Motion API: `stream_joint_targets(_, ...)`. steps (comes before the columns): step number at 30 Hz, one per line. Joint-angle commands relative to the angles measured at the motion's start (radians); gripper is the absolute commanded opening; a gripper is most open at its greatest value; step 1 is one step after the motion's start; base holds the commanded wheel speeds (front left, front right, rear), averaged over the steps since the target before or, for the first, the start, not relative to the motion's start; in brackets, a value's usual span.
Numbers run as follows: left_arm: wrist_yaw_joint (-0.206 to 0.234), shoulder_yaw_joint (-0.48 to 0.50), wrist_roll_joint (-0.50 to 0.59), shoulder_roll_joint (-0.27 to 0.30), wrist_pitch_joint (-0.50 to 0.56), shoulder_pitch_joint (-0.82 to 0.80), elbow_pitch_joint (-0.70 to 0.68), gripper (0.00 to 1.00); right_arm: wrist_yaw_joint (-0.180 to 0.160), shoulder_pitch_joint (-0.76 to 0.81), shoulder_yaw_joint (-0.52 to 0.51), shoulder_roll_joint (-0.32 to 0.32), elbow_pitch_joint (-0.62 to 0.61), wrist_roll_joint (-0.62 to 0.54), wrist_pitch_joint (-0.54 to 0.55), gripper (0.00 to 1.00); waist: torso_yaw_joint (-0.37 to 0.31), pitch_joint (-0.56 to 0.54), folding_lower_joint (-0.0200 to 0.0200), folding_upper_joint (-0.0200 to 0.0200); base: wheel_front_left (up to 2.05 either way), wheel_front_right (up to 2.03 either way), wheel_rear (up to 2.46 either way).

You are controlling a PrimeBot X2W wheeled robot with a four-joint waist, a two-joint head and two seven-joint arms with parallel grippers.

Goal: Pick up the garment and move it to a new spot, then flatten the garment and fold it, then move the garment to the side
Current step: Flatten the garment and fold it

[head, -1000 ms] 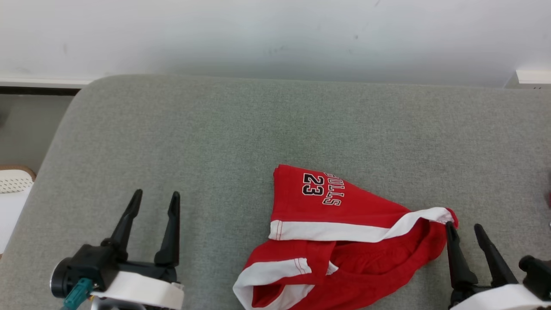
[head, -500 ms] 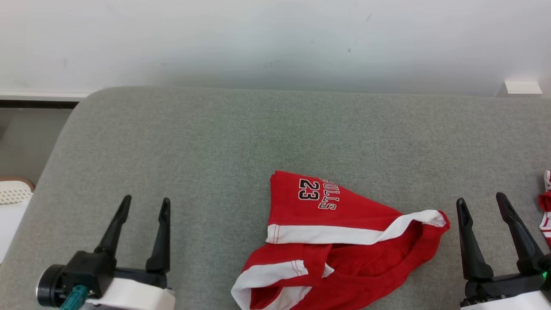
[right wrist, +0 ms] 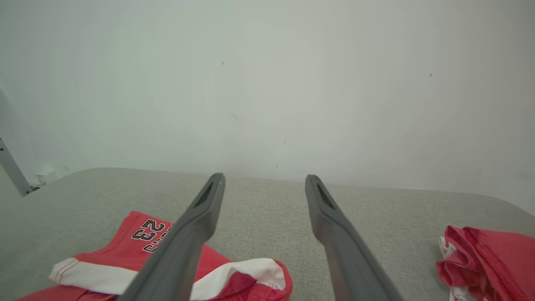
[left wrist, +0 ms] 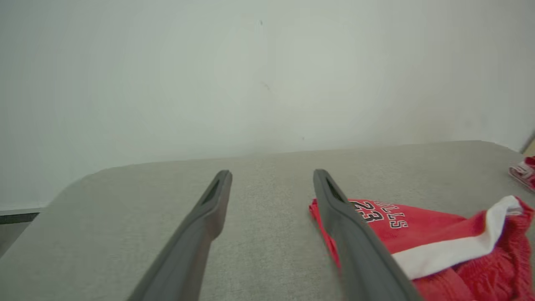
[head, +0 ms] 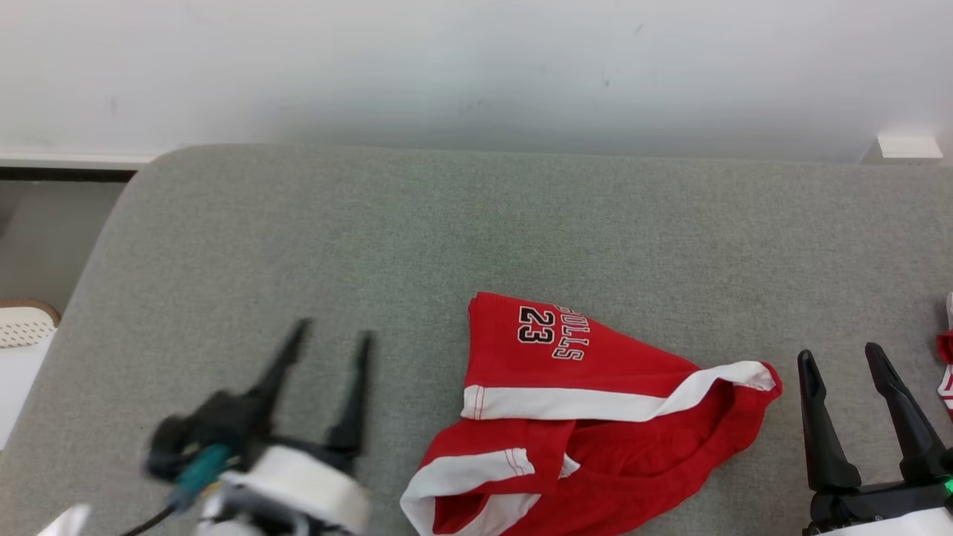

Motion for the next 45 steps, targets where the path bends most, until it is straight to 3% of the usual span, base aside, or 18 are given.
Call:
stream_joint_targets(1, -0.017, -0.023, -0.020, -0.016, 0.023, -0.025, 0.005, 1.00, -0.002, 0.002, -0.001, 0.000, -0.003, -0.003, 0.006, 1.00, 0.001, 0.008, 0.0000, 0.0000, 0.00, 0.00, 0.00)
stream_joint_targets(6, -0.106, -0.133, -0.070, -0.094, 0.150, -0.112, 0.103, 1.00, -0.002, -0.012, 0.009, 0.000, 0.006, 0.000, 0.011, 1.00, -0.014, 0.032, 0.0000, 0.0000, 0.00, 0.00, 0.00)
stream_joint_targets(15, -0.162, -0.158, -0.158, -0.149, 0.255, -0.176, 0.310, 1.00, -0.002, -0.025, 0.008, 0.000, 0.026, 0.014, 0.010, 1.00, -0.039, 0.074, 0.0000, 0.0000, 0.00, 0.00, 0.00)
stream_joint_targets(20, -0.205, -0.153, -0.221, -0.167, 0.280, -0.190, 0.356, 1.00, -0.002, -0.032, 0.001, 0.000, 0.035, 0.011, 0.012, 1.00, -0.047, 0.085, 0.0000, 0.0000, 0.00, 0.00, 0.00)
stream_joint_targets(21, -0.206, -0.156, -0.208, -0.160, 0.280, -0.198, 0.359, 0.94, -0.002, -0.033, 0.000, 0.000, 0.037, 0.005, 0.015, 1.00, -0.048, 0.086, 0.0000, 0.0000, 0.00, 0.00, 0.00)
stream_joint_targets(22, -0.212, -0.155, -0.213, -0.159, 0.280, -0.200, 0.363, 0.36, -0.002, -0.035, 0.001, 0.000, 0.041, -0.004, 0.018, 1.00, -0.048, 0.088, 0.0000, 0.0000, 0.00, 0.00, 0.00)
stream_joint_targets(23, -0.218, -0.156, -0.222, -0.161, 0.283, -0.201, 0.365, 0.00, -0.002, -0.039, 0.004, 0.000, 0.047, -0.012, 0.025, 1.00, -0.049, 0.089, 0.0000, 0.0000, 0.00, 0.00, 0.00)
stream_joint_targets(31, -0.226, -0.161, -0.209, -0.158, 0.258, -0.239, 0.366, 0.00, -0.003, -0.102, 0.076, -0.043, 0.187, -0.100, 0.089, 1.00, -0.039, 0.106, 0.0000, 0.0000, 0.00, 0.00, 0.00)
stream_joint_targets(41, -0.234, -0.162, -0.217, -0.171, 0.225, -0.263, 0.369, 0.00, -0.003, -0.245, 0.144, -0.100, 0.393, -0.152, 0.083, 1.00, -0.008, 0.123, 0.0000, 0.0000, 0.00, 0.00, 0.00)
stream_joint_targets(42, -0.234, -0.161, -0.216, -0.170, 0.220, -0.265, 0.367, 0.00, -0.003, -0.252, 0.147, -0.100, 0.402, -0.152, 0.081, 0.49, -0.006, 0.125, 0.0000, 0.0000, 0.00, 0.00, 0.00)
stream_joint_targets(43, -0.233, -0.159, -0.214, -0.170, 0.212, -0.266, 0.365, 0.00, -0.003, -0.259, 0.148, -0.101, 0.407, -0.153, 0.073, 0.20, -0.004, 0.126, 0.0000, 0.0000, 0.00, 0.00, 0.00)
stream_joint_targets(44, -0.232, -0.157, -0.211, -0.169, 0.200, -0.268, 0.362, 0.00, -0.003, -0.264, 0.146, -0.098, 0.407, -0.148, 0.067, 0.00, -0.002, 0.126, 0.0000, 0.0000, 0.00, 0.00, 0.00)
stream_joint_targets(45, -0.229, -0.154, -0.204, -0.167, 0.186, -0.271, 0.357, 0.00, -0.003, -0.265, 0.143, -0.094, 0.404, -0.140, 0.063, 0.00, -0.001, 0.126, 0.0000, 0.0000, 0.00, 0.00, 0.00)
